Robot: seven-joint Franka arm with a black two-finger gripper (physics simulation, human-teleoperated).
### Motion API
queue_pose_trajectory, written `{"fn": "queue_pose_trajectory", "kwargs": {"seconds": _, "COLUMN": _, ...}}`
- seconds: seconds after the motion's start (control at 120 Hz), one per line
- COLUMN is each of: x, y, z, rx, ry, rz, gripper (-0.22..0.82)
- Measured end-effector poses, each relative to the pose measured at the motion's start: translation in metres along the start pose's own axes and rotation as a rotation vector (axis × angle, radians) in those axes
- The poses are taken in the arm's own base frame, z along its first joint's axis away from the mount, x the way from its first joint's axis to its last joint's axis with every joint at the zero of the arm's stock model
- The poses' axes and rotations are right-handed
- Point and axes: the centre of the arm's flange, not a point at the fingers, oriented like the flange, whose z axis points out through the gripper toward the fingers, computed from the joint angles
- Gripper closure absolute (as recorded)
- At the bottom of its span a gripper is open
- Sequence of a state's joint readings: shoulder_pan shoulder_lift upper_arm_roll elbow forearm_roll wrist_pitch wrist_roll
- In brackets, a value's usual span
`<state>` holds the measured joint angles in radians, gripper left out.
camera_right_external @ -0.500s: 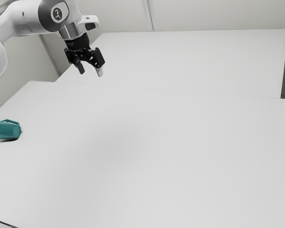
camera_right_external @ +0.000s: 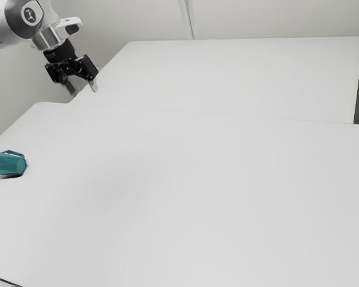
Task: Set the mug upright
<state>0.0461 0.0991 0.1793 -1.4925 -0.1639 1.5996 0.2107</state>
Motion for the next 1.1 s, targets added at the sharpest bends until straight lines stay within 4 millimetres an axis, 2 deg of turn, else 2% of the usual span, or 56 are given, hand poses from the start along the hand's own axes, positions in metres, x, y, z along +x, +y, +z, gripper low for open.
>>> {"fn": "queue_pose_trajectory", "kwargs": {"seconds": 0.083, "x": -0.017, "y": -0.06, "z": -0.012, "rx": -0.068, "ry": 0.024, "rz": -0.084, "gripper": 0.0}}
{"fn": "queue_pose_trajectory", "kwargs": {"seconds": 0.208, "x": -0.041, "y": -0.134, "z": -0.023, "rx": -0.154, "ry": 0.054, "rz": -0.149, "gripper": 0.0}}
{"fn": "queue_pose_trajectory", "kwargs": {"seconds": 0.367, "x": -0.053, "y": -0.206, "z": -0.024, "rx": -0.214, "ry": 0.073, "rz": -0.153, "gripper": 0.0}}
{"fn": "queue_pose_trajectory", "kwargs": {"seconds": 0.492, "x": -0.079, "y": -0.273, "z": -0.02, "rx": -0.256, "ry": 0.09, "rz": -0.169, "gripper": 0.0}}
{"fn": "queue_pose_trajectory", "kwargs": {"seconds": 0.608, "x": -0.088, "y": -0.326, "z": -0.002, "rx": -0.294, "ry": 0.099, "rz": -0.153, "gripper": 0.0}}
{"fn": "queue_pose_trajectory", "kwargs": {"seconds": 0.708, "x": -0.107, "y": -0.377, "z": 0.015, "rx": -0.336, "ry": 0.127, "rz": -0.154, "gripper": 0.0}}
{"fn": "queue_pose_trajectory", "kwargs": {"seconds": 0.808, "x": -0.121, "y": -0.422, "z": 0.041, "rx": -0.399, "ry": 0.171, "rz": -0.129, "gripper": 0.0}}
{"fn": "queue_pose_trajectory", "kwargs": {"seconds": 0.9, "x": -0.131, "y": -0.448, "z": 0.059, "rx": -0.453, "ry": 0.22, "rz": -0.09, "gripper": 0.0}}
{"fn": "queue_pose_trajectory", "kwargs": {"seconds": 1.008, "x": -0.13, "y": -0.473, "z": 0.084, "rx": -0.477, "ry": 0.244, "rz": -0.039, "gripper": 0.0}}
{"fn": "queue_pose_trajectory", "kwargs": {"seconds": 1.1, "x": -0.148, "y": -0.503, "z": 0.101, "rx": -0.502, "ry": 0.267, "rz": -0.033, "gripper": 0.0}}
